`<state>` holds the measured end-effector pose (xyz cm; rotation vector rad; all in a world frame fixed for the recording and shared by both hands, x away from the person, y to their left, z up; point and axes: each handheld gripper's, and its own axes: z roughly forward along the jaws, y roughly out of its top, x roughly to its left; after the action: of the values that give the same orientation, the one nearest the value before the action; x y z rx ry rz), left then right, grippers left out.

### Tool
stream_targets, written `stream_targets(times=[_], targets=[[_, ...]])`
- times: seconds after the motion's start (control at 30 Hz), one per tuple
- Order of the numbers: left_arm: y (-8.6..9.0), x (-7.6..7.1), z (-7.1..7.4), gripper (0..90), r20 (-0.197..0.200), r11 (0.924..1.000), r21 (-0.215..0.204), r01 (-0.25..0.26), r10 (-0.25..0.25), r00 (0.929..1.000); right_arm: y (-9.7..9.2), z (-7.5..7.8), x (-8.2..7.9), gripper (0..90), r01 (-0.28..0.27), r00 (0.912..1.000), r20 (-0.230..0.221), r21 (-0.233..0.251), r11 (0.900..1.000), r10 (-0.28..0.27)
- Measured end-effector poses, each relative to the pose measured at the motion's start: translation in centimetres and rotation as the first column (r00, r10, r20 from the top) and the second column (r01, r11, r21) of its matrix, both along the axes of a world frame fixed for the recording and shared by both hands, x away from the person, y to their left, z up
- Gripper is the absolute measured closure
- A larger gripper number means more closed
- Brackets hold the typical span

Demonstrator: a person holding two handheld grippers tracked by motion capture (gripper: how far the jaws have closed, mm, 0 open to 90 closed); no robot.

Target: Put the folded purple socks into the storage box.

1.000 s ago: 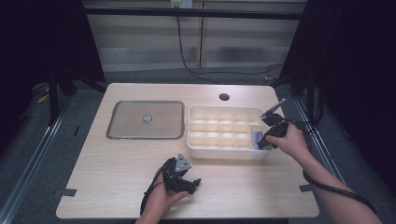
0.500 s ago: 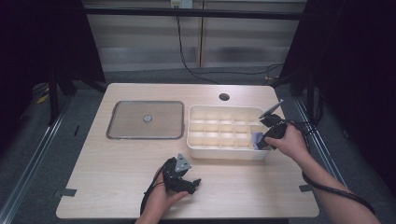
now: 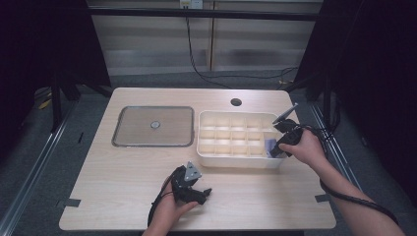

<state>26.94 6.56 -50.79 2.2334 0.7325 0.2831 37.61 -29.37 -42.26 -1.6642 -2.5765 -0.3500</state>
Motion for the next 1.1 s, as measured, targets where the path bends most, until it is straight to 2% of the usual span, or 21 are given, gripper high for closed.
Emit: stream_targets(times=[0.7, 1.1], targets=[[0.0, 0.0, 0.0, 16.5, -0.001, 1.0000, -0.002, 0.000, 0.000, 1.0000, -0.4, 2.2, 0.2, 65.3, -0.018, 0.9998, 0.009, -0.007, 0.9998, 0.018], [-0.1, 0.0, 0.0, 16.5, 0.001, 0.9999, -0.010, -0.009, 0.009, 1.0000, 0.0, 4.1, 1.5, 66.6, -0.035, 0.9992, 0.016, -0.024, 0.9991, 0.036]])
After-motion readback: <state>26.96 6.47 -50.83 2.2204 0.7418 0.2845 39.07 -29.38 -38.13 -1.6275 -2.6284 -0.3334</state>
